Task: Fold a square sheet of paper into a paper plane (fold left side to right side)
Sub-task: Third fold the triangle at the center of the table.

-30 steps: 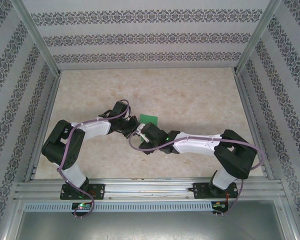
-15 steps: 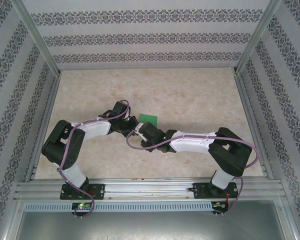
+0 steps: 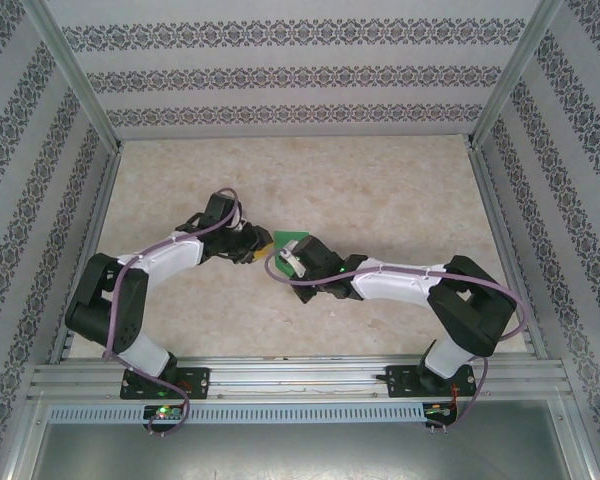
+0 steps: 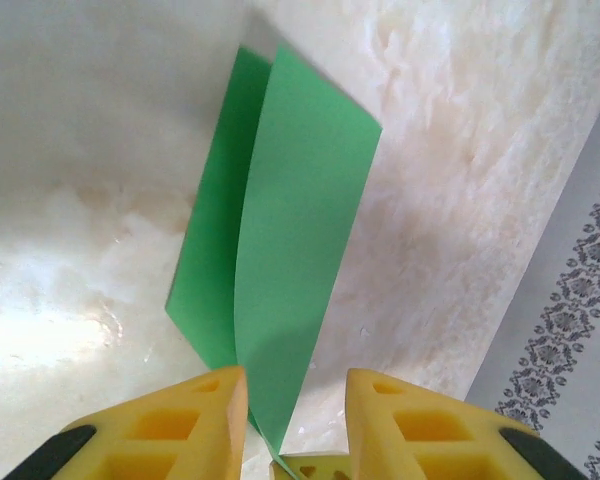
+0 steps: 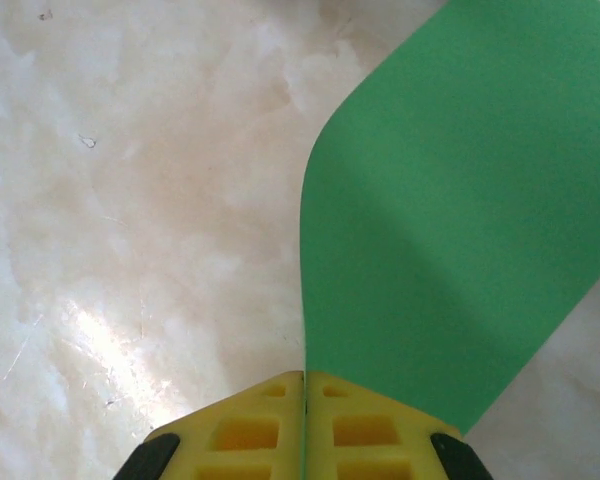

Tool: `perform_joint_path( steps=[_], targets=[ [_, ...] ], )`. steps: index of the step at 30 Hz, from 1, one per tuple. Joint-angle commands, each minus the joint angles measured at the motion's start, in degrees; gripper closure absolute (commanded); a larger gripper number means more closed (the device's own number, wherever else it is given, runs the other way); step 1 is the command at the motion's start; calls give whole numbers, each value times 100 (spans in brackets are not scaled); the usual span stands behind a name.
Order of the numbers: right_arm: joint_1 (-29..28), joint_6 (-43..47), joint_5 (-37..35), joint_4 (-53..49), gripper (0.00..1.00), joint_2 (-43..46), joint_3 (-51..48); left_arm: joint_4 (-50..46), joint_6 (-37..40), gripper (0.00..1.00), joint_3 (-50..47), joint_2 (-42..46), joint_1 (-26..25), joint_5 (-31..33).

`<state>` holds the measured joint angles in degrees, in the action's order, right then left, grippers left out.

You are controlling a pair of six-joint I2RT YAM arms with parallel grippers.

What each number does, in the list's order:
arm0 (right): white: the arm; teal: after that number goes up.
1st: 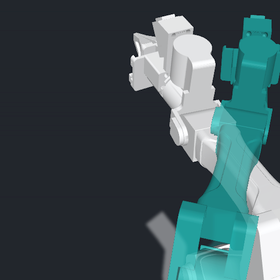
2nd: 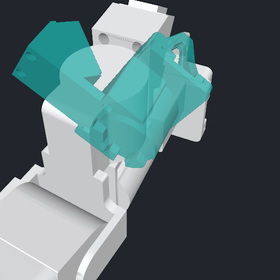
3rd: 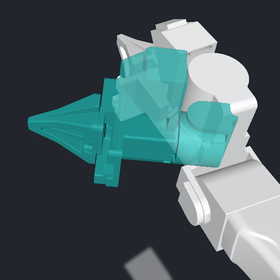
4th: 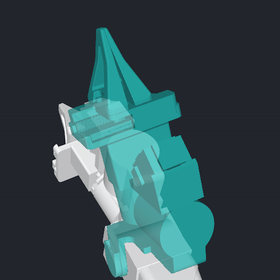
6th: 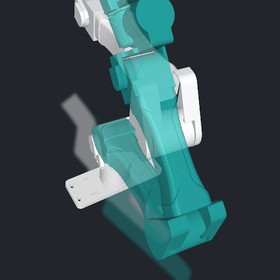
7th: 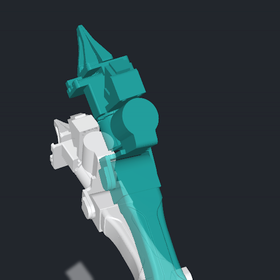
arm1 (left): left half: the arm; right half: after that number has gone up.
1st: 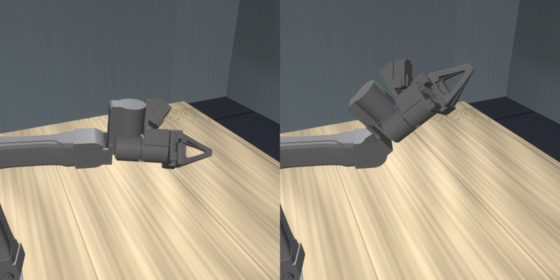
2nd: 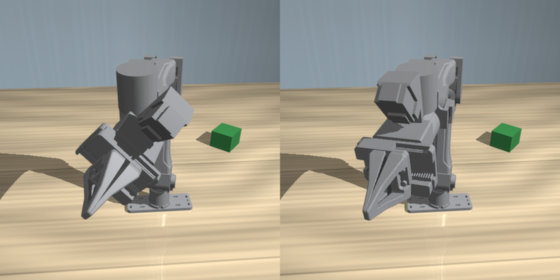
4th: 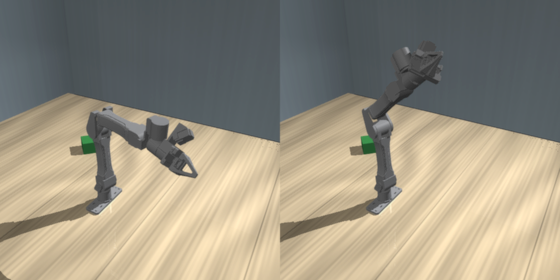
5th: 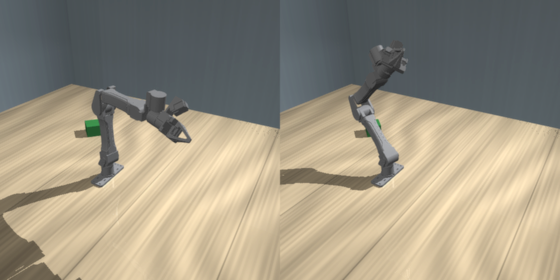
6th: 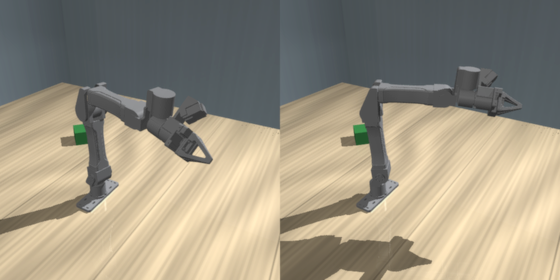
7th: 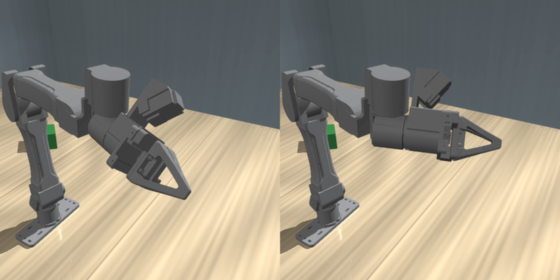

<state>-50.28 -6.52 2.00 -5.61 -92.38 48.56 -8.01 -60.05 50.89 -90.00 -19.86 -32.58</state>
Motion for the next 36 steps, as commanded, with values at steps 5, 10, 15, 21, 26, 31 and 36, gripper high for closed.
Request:
perform_joint_path(
  steps=[5,10,15,21,26,31,36],
  targets=[
    [444,-604,1453,389,100,155,-330,-336,677,80,423,-252,115,-417],
    [794,-928,2170,599,100,33,-477,-316,872,85,901,-799,-13,-678],
    [1021,-1164,2637,798,100,-93,-558,-496,1069,88,1465,-1502,-225,-867],
    [1072,-1233,2813,816,100,-232,-532,-614,1221,90,1766,-2107,-404,-926],
    [1117,-1294,2884,818,100,-298,-540,-692,1318,91,1762,-2376,-427,-883],
    [1199,-1386,3004,811,100,-390,-531,-854,1463,93,1729,-2509,-440,-741],
    [1310,-1517,3120,781,100,-499,-505,-982,1593,94,1705,-2597,-448,-606]
  ],
)
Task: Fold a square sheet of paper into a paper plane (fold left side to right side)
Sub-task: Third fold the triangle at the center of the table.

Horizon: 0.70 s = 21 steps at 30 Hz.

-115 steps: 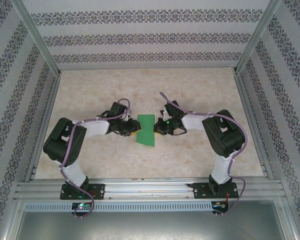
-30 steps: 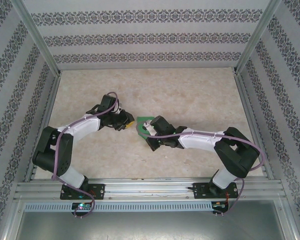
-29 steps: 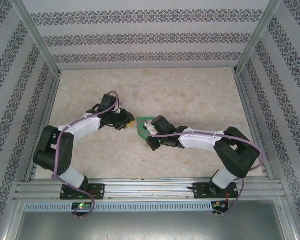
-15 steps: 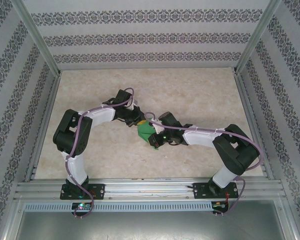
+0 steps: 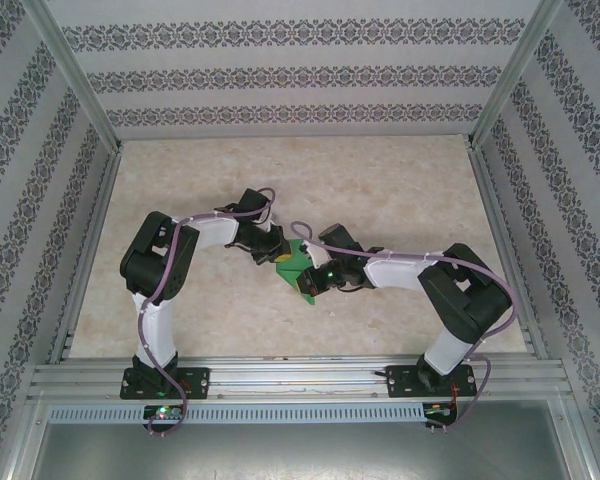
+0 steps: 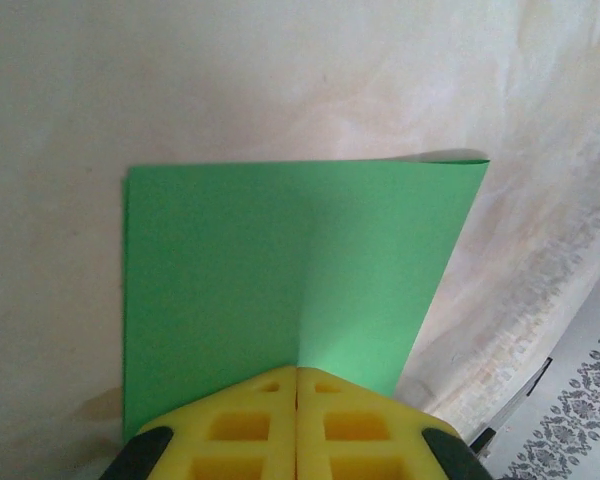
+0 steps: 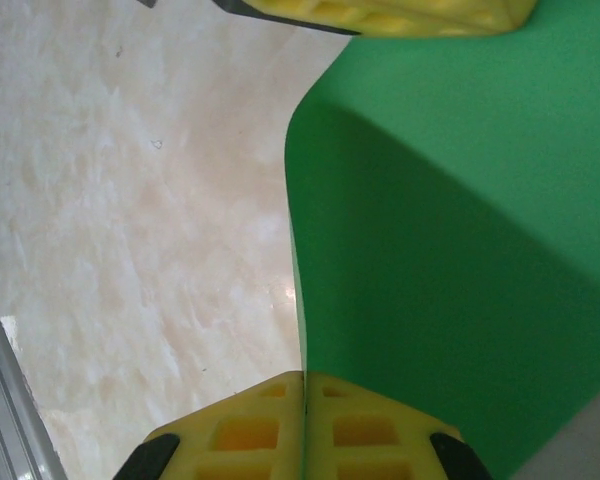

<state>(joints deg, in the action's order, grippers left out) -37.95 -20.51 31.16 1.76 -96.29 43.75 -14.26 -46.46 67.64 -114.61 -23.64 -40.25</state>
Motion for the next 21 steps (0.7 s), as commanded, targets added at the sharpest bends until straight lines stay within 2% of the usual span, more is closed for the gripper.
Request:
perform_joint_path(
  steps=[1,21],
  targets=[
    [100,-149,207,53,100,-117,-24,-387,256,94,39,-158,-66,183],
    [241,-251,-435,-361,100,-203,222,-481,295,95,59,-176,-116,272]
  ],
)
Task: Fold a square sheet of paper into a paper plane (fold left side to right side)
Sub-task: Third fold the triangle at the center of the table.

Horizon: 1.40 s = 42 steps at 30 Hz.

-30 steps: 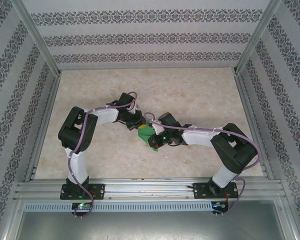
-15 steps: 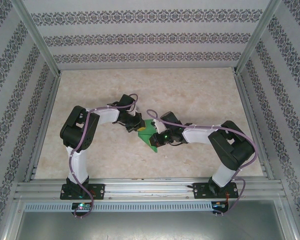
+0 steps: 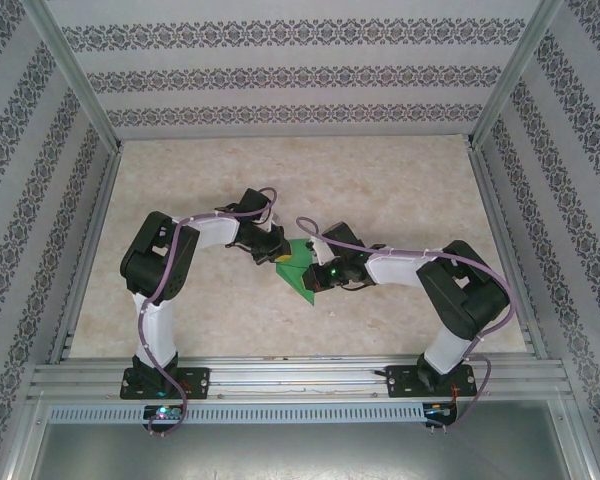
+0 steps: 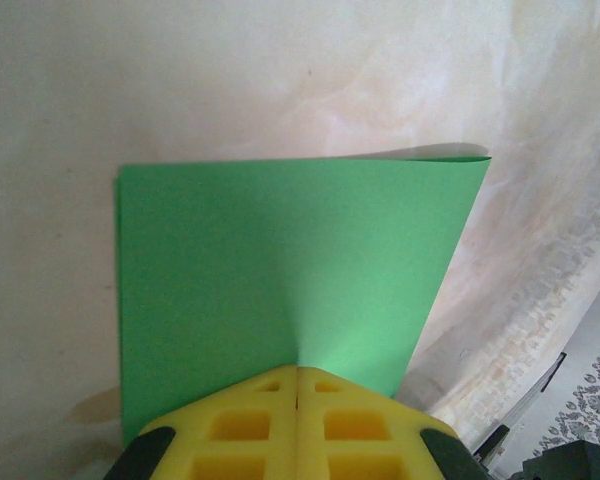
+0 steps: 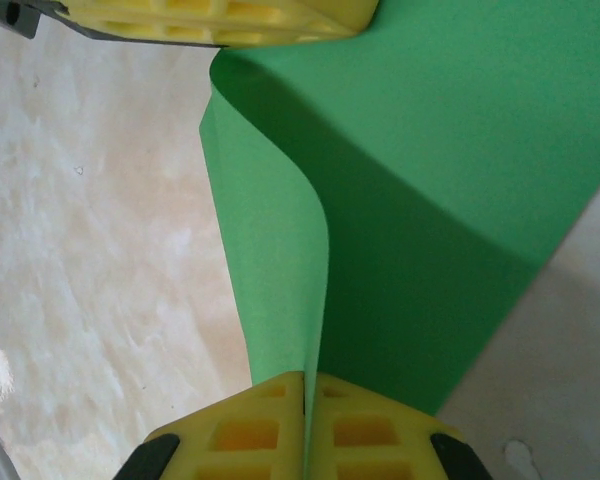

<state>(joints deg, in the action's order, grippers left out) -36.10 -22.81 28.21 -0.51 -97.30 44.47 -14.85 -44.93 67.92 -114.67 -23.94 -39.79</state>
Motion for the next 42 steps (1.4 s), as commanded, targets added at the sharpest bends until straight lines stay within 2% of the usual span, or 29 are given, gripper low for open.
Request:
perform_joint_path(
  steps=[1,42],
  targets=[
    [52,-18,-140,-133,100,-114,163,-422,147,95,21,-169,-86,226],
    [50,-92,264,-4,99,-235,202,-334,80,95,-64,-187,-90,236]
  ],
)
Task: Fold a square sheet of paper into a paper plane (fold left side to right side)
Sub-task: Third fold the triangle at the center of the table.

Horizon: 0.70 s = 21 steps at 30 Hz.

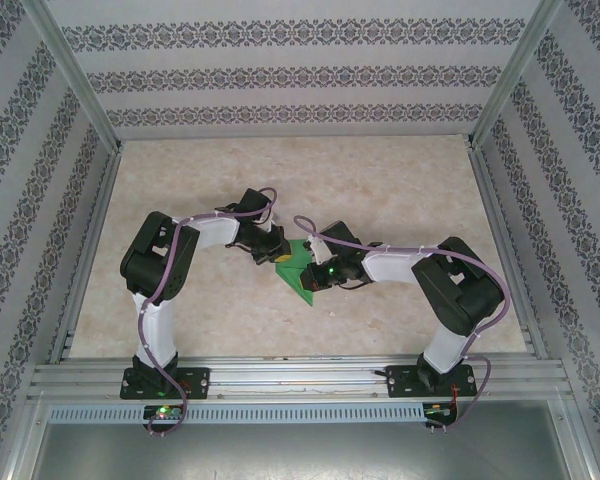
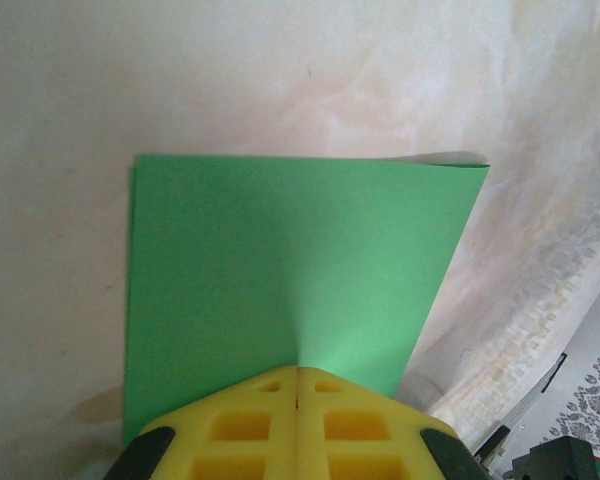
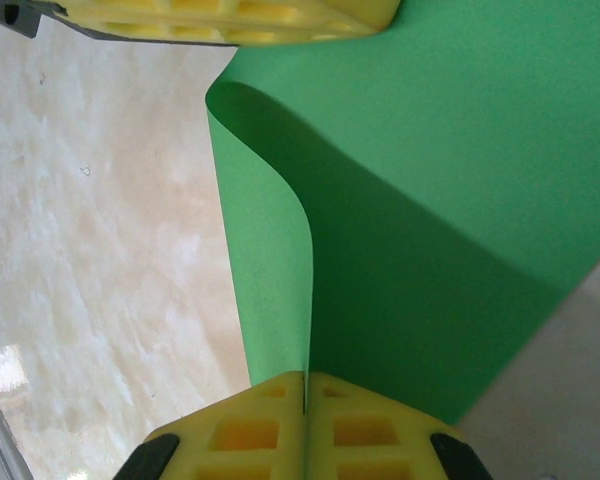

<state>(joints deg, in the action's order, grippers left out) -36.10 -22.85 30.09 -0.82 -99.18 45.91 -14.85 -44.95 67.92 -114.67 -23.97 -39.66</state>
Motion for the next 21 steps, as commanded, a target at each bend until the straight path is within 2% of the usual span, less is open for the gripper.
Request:
perform_joint_path(
  steps=[1,6,10,13,21],
  targets=[
    [35,-88,100,29,99,-58,67,-334,82,95,-64,-191,-78,213],
    [24,-76,221,38,98,-24,76,-343,78,95,-61,-187,-87,224],
    [28,-103,278,56,87,51,33,-343,66,95,-62,-187,-88,231],
    [41,-138,303,81,82,117,-3,-343,80,95,-55,-196,-91,231],
    [110,-189,416,172,78,282,-38,-352,83,95,-52,-213,-86,231]
  ],
)
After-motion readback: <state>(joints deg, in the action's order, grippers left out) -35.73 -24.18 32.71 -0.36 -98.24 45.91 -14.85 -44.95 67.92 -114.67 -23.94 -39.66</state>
